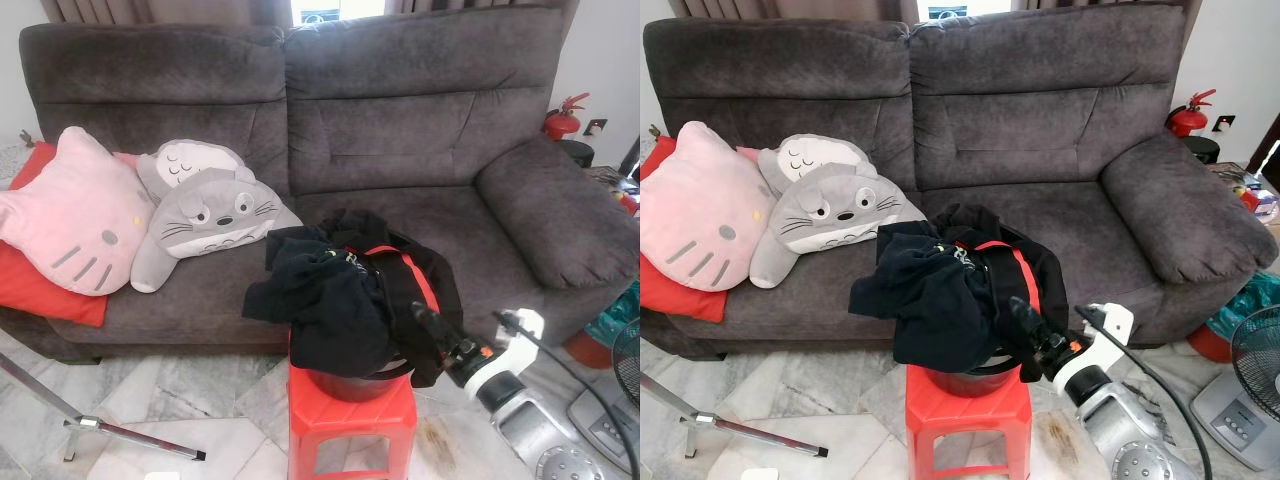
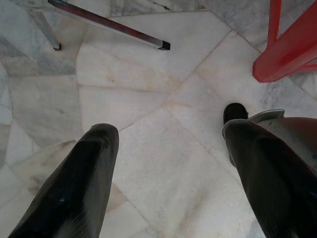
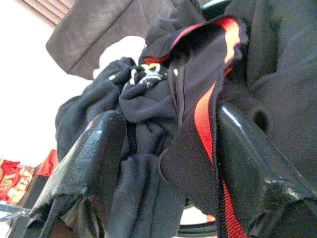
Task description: Hang hanger
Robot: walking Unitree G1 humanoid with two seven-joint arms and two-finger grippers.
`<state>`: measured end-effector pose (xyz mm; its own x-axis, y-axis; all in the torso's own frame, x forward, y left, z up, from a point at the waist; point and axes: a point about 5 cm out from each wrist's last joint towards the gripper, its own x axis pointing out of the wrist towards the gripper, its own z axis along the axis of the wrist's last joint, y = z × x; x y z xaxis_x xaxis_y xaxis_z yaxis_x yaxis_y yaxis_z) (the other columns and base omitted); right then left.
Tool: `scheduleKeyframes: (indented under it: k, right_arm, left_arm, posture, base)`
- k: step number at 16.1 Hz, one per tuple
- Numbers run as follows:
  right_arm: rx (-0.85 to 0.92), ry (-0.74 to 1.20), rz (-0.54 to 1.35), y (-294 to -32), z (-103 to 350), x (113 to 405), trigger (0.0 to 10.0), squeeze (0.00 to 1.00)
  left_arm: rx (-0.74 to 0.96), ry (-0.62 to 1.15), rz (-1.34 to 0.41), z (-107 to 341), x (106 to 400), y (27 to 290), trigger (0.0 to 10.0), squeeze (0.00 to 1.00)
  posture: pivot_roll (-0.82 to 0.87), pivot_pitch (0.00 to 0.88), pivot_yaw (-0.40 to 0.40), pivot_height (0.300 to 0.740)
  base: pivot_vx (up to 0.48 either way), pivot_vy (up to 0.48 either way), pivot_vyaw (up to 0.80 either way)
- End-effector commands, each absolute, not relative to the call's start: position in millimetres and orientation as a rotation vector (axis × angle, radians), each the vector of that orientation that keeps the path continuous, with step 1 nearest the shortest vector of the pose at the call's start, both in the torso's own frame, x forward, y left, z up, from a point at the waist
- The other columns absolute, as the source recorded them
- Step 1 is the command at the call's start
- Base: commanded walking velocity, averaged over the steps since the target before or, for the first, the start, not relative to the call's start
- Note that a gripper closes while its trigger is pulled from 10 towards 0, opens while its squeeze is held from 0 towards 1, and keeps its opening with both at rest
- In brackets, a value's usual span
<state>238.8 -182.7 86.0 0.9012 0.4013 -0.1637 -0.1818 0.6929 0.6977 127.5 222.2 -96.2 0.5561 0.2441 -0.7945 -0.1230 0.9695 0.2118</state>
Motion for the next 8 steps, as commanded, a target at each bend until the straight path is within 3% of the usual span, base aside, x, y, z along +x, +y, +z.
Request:
scheduleKeyframes:
  k: [1,8]
  right_arm:
    - [0.742,0.354,0.333,-181.4,80.4,236.9,10.0,0.0]
    - [0.752,0.36,0.389,-172.0,81.1,241.4,10.0,0.0]
  left_arm:
    - [0.139,0.982,0.221,-97.7,123.2,224.5,10.0,0.0]
    - [0.146,0.98,0.217,-97.2,124.4,225.0,10.0,0.0]
  posture:
    - [-0.12,0.0,0.051,0.74]
    - [-0.12,0.0,0.053,0.74]
  base:
    - [0.0,0.0,0.0]
    - [0.0,0.0,0.0]
